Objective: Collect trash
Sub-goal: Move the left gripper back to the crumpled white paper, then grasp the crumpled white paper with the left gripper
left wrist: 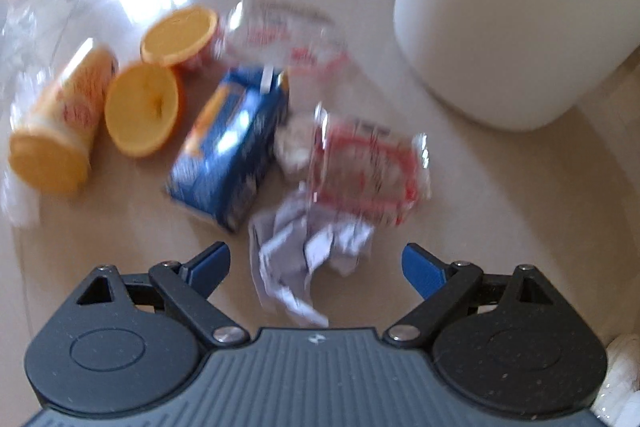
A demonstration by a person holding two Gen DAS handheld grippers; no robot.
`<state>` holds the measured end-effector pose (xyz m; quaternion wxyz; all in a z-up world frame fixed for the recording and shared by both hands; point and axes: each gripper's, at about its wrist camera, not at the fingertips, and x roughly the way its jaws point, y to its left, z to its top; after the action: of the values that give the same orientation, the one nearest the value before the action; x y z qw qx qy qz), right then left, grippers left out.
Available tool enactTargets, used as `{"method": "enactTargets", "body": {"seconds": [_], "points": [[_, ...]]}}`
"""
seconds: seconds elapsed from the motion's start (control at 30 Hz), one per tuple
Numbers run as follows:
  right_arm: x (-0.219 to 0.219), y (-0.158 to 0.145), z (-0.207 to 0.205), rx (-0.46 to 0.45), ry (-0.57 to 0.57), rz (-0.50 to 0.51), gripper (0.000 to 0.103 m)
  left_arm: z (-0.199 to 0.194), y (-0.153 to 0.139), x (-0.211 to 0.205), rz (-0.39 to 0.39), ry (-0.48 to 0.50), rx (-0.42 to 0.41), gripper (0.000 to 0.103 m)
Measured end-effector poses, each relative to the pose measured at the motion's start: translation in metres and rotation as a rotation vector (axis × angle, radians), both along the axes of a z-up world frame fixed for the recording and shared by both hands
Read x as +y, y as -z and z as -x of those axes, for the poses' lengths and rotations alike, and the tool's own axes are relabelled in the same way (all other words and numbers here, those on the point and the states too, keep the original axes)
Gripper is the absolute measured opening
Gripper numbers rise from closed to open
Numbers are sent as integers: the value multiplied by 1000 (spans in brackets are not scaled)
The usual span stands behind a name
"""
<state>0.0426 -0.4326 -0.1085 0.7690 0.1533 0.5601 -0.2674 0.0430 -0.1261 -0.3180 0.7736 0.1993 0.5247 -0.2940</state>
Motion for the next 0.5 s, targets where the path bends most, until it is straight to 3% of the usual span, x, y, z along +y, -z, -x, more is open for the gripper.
{"method": "enactTargets", "body": {"seconds": [0.43,0.5], "points": [[-2,0,2,-3,5,-6,13,-20,25,-8,5,-82,14,92],[-3,0,2,-3,5,-6,13,-24,26,-10,6,-92,21,86]]}}
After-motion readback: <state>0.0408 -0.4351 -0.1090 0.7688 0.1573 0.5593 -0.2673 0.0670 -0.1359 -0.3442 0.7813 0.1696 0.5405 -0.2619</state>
